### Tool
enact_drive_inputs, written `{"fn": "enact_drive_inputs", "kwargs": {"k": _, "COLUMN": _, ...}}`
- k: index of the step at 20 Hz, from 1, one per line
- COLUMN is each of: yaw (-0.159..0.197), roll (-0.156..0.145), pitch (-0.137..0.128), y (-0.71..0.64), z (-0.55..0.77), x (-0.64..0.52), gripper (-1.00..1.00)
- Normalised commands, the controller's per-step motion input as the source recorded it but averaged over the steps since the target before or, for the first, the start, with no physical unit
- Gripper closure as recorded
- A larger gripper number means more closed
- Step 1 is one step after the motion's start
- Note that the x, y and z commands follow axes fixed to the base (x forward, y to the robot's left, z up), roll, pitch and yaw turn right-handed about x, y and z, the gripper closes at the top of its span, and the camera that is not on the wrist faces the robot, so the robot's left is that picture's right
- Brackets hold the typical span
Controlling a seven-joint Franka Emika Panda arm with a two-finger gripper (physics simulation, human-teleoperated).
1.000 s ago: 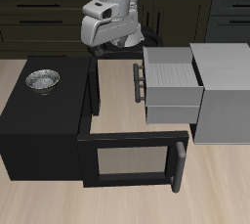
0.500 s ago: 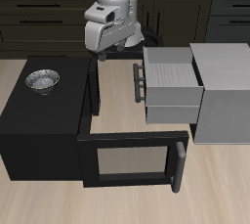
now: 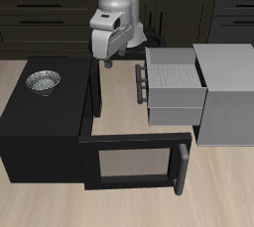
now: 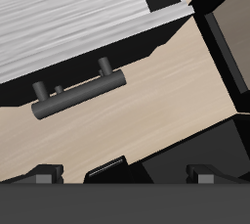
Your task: Close the top and middle drawer of the white cabinet
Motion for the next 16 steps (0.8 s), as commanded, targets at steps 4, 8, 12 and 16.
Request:
{"fn": "enact_drive_inputs", "kwargs": {"k": 4, "yaw": 0.076, "roll": -0.022, "pitch": -0.005, "y": -0.16, "z": -0.09, "x": 0.09, "gripper": -1.0}}
{"fn": "enact_drive_inputs", "kwargs": {"k": 8, "yaw": 0.043, "roll": -0.028, "pitch": -0.027, "y": -0.05, "z": -0.06, "x": 0.05, "gripper": -1.0}}
{"fn": "enact_drive_inputs", "kwargs": {"k": 12, "yaw": 0.076, "roll": 0.012, "pitch": -0.002, "y": 0.04, "z": -0.08, "x": 0.1, "gripper": -1.0}}
{"fn": "enact_drive_inputs", "kwargs": {"k": 16, "yaw": 0.033, "roll": 0.012, "pitch": -0.009, "y": -0.02, "z": -0.03, "x": 0.11, "gripper": -1.0}}
